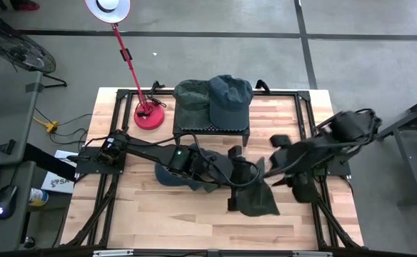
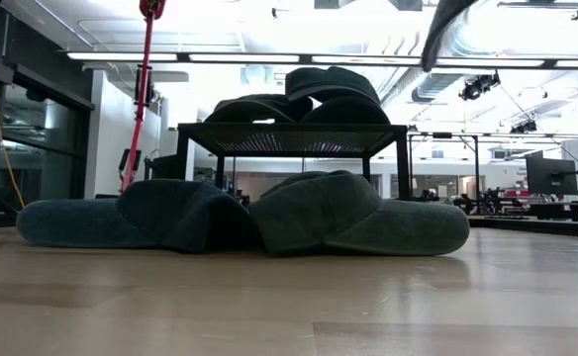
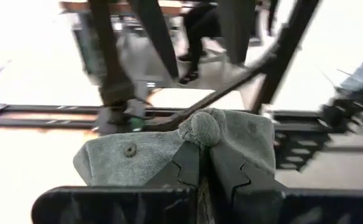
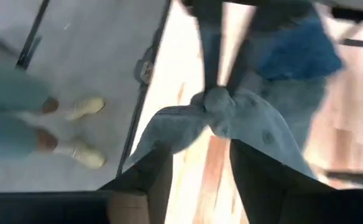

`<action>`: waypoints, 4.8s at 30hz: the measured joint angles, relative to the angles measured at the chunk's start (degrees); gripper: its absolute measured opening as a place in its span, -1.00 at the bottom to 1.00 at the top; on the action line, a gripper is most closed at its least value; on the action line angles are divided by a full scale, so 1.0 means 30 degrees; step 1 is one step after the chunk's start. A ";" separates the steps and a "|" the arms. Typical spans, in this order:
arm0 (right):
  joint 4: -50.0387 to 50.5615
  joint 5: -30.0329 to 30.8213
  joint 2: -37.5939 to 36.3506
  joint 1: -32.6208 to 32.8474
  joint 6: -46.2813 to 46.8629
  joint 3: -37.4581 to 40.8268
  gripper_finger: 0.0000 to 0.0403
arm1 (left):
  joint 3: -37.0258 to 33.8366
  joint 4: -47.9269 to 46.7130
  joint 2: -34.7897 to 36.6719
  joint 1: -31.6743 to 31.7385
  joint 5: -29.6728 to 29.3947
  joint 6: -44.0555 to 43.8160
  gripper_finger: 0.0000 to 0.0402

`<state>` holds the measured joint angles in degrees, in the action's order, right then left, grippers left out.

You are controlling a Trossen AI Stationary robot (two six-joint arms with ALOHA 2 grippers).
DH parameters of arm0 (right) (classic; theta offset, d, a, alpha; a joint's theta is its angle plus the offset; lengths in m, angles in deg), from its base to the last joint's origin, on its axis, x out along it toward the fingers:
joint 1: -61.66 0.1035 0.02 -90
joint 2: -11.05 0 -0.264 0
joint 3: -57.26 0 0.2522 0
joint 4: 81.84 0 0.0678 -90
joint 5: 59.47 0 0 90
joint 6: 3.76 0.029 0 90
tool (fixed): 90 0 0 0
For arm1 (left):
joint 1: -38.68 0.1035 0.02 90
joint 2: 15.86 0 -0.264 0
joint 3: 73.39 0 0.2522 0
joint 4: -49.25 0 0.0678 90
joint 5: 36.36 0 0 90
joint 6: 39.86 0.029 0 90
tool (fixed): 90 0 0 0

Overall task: Pick & Place hat
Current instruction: Stack the bottom gray cap on top of the other gray cap on the shelf

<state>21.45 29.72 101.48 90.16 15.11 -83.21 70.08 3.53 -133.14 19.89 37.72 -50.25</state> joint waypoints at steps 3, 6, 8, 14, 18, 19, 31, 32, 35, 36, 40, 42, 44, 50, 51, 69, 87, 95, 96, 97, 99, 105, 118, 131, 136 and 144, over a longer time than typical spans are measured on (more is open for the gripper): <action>0.0134 0.1286 -0.1057 0.0000 0.1211 0.0007 -0.16 | 0.0000 -0.0040 0.0028 -0.0006 -0.1903 -0.0722 -0.97; 0.0148 0.2512 -0.2156 0.0000 0.2035 0.0007 -0.13 | 0.0471 -0.0653 0.0029 0.0001 -0.4166 -0.1411 -0.97; 0.0156 0.3380 -0.2869 0.0000 0.2255 0.0007 -0.13 | 0.1036 -0.0981 0.0047 0.0001 -0.5552 -0.1834 -0.97; 0.0156 0.6251 -0.4631 0.0000 0.2223 0.0007 -0.12 | 0.1617 -0.1443 0.0459 0.0009 -0.9245 -0.2529 -0.97; 0.0163 0.7674 -0.5350 0.0000 0.1735 0.0007 -0.12 | 0.1647 -0.2047 0.1170 0.0125 -1.1995 -0.3800 -0.97; 0.0163 0.8020 -0.5484 0.0000 0.1598 0.0007 -0.12 | 0.1654 -0.2001 0.1286 0.0177 -1.2663 -0.4186 -0.97; 0.0090 1.0217 -0.5730 -0.0003 0.0047 0.0022 -0.12 | 0.1763 -0.3267 0.4112 0.0975 -1.7685 -0.4710 -0.97; 0.0083 1.0381 -0.5693 -0.0006 0.0045 0.0022 -0.12 | 0.1756 -0.3770 0.4462 0.1102 -1.7859 -0.4710 -0.97; 0.0080 1.1128 -0.5621 -0.0007 0.0146 0.0030 -0.12 | 0.1756 -0.5104 0.5409 0.1424 -1.8236 -0.5368 -0.97; 0.0050 1.1277 -0.5570 -0.0004 0.0259 0.0036 -0.12 | 0.1756 -0.5816 0.5705 0.1582 -1.8287 -0.5884 -0.97; -0.0046 1.2253 -0.5435 -0.0005 0.0544 0.0036 -0.12 | 0.1763 -0.9295 0.6752 0.2653 -1.6758 -0.8452 -0.97; -0.0048 1.2790 -0.5373 -0.0007 0.0703 0.0036 -0.12 | 0.1763 -1.1406 0.7143 0.3486 -1.5009 -1.0162 -0.97; -0.0048 1.3229 -0.5289 0.0000 0.1059 0.0036 -0.12 | 0.1756 -1.3756 0.7444 0.4424 -1.3345 -1.1712 -0.97; -0.0048 1.4290 -0.5047 -0.0007 0.1695 0.0036 -0.12 | 0.1739 -1.7098 0.7776 0.7290 -1.0108 -1.4152 -0.97; -0.0048 1.4386 -0.5034 -0.0007 0.1734 0.0036 -0.12 | 0.1749 -1.7253 0.7781 0.7713 -0.9745 -1.4152 -0.97; 0.0156 1.5954 -0.4779 0.0000 0.2266 0.0036 -0.12 | 0.1749 -1.5520 0.7599 1.1768 -0.3315 -1.2997 -0.97; 0.0163 1.6084 -0.4772 -0.0006 0.1858 0.0033 -0.12 | 0.1727 -1.5515 0.6213 1.1768 -0.1986 -1.5081 -0.97; 0.0163 1.5873 -0.4772 -0.0001 0.1704 0.0029 -0.12 | 0.1727 -1.5496 0.6222 1.1760 -0.2133 -1.5639 -0.97; 0.0163 1.5874 -0.4772 0.0000 0.1696 0.0029 -0.12 | 0.1730 -1.5547 0.6222 1.1760 -0.2306 -1.5642 -0.97; 0.0163 1.5895 -0.4772 -0.0007 0.1663 0.0029 -0.12 | 0.1727 -1.5586 0.6222 1.1760 -0.2438 -1.5673 -0.97; 0.0163 1.5924 -0.4772 -0.0006 0.1552 0.0029 -0.12 | 0.1755 -1.5745 0.6037 1.1768 -0.2748 -1.5947 -0.97; 0.0163 1.5925 -0.4772 0.0000 0.1552 0.0029 -0.12 | 0.1738 -1.6158 0.5603 1.1782 -0.2641 -1.6041 -0.97; 0.0163 1.6003 -0.4772 -0.0006 0.1705 0.0029 -0.12 | 0.1749 -1.6412 0.5010 1.2765 -0.3080 -1.6185 -0.96; 0.0163 1.6273 -0.4772 0.0000 0.1930 0.0022 -0.12 | 0.1748 -1.6897 0.3666 1.4294 -0.2803 -1.5463 -0.97; 0.0163 1.6368 -0.4772 -0.0007 0.2214 0.0022 -0.12 | 0.1741 -1.6999 0.2878 1.4412 -0.2603 -1.4906 -0.97; 0.0163 1.6376 -0.4772 -0.0007 0.2426 0.0022 -0.12 | 0.1727 -1.6609 0.2178 1.4390 -0.2828 -1.4148 -0.97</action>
<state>21.94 78.85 87.17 90.14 22.39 -83.15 75.26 -46.29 -126.60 63.06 29.24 -92.69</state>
